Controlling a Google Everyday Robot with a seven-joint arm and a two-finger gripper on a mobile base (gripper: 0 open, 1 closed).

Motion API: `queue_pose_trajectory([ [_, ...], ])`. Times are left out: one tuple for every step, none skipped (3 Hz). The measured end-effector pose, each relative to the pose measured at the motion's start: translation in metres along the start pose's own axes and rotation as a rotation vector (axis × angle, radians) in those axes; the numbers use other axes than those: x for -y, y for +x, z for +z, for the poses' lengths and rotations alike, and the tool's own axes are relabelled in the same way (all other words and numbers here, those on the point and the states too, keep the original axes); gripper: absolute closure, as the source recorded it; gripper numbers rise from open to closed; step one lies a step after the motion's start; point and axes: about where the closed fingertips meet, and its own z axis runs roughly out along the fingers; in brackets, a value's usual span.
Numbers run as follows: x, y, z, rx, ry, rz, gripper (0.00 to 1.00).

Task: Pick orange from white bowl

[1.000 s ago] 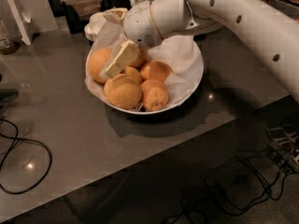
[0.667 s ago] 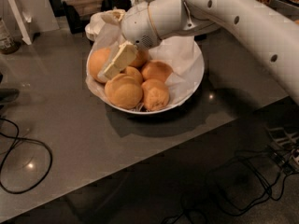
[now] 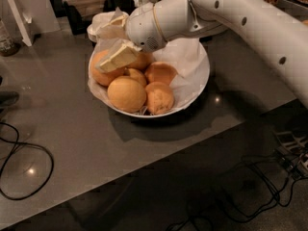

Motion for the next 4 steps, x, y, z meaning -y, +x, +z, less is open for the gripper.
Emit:
queue_pose_trajectory([
  [0.001, 0.005, 0.006, -0.014, 0.000, -0.003, 0.30],
  [0.000, 0.019, 0.015, -0.026, -0.019, 0.026, 0.14],
  [0.001, 0.028, 0.020, -0.028, -0.023, 0.056, 0.16],
  [0.002, 0.030, 0.022, -0.029, -0.022, 0.075, 0.26],
])
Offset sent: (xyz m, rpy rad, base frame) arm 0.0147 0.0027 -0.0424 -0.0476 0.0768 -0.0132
